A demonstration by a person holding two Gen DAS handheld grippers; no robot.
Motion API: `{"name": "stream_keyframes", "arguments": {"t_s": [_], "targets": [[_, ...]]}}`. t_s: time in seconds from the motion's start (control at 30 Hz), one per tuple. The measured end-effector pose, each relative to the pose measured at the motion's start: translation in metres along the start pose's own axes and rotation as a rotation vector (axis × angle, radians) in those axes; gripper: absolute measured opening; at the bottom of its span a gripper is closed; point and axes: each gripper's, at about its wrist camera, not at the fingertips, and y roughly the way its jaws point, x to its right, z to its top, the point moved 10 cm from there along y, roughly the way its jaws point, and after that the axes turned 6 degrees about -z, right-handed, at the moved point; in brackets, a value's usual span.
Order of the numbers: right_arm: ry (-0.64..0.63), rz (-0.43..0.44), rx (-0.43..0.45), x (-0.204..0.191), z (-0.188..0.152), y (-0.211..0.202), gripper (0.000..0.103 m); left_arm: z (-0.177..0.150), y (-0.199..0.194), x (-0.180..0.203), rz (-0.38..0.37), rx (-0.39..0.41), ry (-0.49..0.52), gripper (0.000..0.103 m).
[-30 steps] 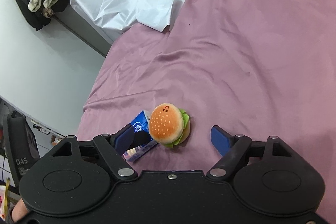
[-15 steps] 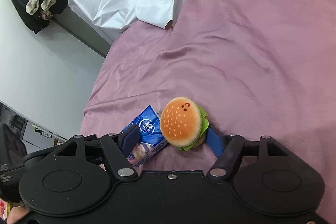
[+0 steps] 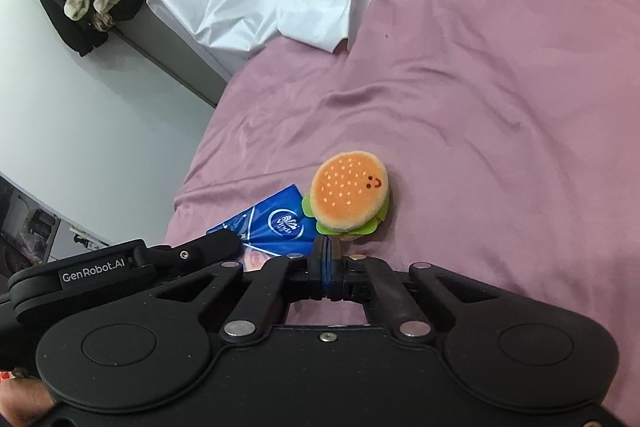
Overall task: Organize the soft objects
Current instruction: 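Grasp the blue tissue pack with the left gripper while the right gripper grasps the burger plush, then carry the tissue pack in the left gripper while the right gripper carries the burger to the box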
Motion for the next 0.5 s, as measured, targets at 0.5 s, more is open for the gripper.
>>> {"name": "stream_keyframes", "arguments": {"t_s": [0.5], "targets": [[-0.051,0.025,0.062,-0.030,-0.001,-0.036,0.000,0.008,-0.057,0.000,0.000,0.088,0.021,0.017]]}}
